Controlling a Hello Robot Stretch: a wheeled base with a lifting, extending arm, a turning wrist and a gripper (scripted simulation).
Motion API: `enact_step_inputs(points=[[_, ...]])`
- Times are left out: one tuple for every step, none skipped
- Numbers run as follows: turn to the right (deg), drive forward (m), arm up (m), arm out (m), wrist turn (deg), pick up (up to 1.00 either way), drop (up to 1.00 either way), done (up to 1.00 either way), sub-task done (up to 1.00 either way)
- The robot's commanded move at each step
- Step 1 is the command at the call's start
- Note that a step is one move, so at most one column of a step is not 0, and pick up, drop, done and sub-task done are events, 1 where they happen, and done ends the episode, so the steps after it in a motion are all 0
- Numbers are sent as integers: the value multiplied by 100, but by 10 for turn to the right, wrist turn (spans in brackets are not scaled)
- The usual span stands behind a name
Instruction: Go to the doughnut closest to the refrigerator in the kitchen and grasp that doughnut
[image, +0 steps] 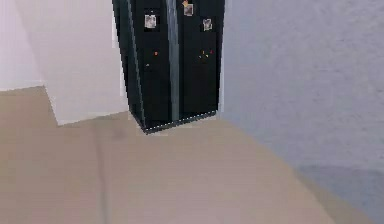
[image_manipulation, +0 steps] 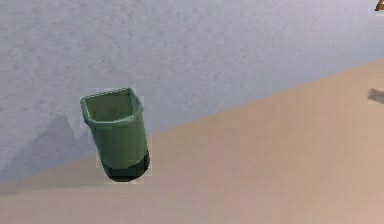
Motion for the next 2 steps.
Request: enact_step_inputs(points=[[0,100,0,0,0,0,0,0,0],[0,80,0,0,0,0,0,0,0]])
